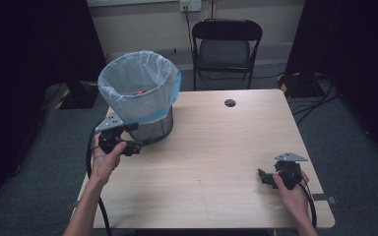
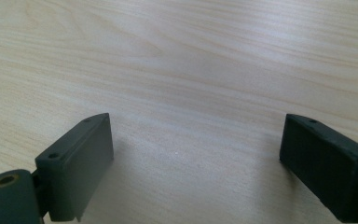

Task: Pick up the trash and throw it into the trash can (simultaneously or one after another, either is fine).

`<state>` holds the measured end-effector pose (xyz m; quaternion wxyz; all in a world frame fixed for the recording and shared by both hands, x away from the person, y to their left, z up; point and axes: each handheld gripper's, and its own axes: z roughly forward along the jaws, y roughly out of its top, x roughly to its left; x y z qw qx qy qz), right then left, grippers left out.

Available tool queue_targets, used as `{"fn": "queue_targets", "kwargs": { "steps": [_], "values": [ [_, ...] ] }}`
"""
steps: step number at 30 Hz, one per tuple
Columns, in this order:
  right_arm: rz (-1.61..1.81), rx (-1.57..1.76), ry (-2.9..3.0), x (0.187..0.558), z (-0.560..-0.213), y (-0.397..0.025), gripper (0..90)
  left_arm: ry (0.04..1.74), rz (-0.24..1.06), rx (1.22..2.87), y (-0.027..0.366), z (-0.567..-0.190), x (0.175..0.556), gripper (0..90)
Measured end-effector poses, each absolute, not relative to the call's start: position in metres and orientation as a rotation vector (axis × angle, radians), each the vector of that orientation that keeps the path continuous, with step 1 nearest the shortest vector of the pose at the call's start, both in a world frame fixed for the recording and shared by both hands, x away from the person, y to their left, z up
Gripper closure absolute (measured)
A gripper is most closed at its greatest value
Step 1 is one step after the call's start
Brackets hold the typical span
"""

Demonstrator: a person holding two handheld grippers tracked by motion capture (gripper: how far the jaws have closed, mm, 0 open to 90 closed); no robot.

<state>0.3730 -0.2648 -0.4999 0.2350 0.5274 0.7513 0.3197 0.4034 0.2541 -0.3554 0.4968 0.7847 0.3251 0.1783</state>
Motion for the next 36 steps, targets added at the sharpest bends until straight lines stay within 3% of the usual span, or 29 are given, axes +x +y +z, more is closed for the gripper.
{"fn": "queue_targets", "kwargs": {
  "steps": [15,24,28,36],
  "values": [
    [0.876,1.448,2.061,0.373,-0.5,-0.265,8.8,0.826,0.354,2.098,0.237,-0.431,0.389,18.7],
    [0.877,1.446,2.061,0.373,-0.5,-0.265,8.8,0.935,0.33,2.195,0.235,-0.483,0.382,18.7],
    [0.877,1.447,2.062,0.373,-0.5,-0.265,8.9,0.902,0.332,2.241,0.234,-0.492,0.381,18.7],
    [0.877,1.447,2.062,0.373,-0.5,-0.265,8.8,0.883,0.392,2.174,0.238,-0.5,0.38,14.3]
  ]
}}
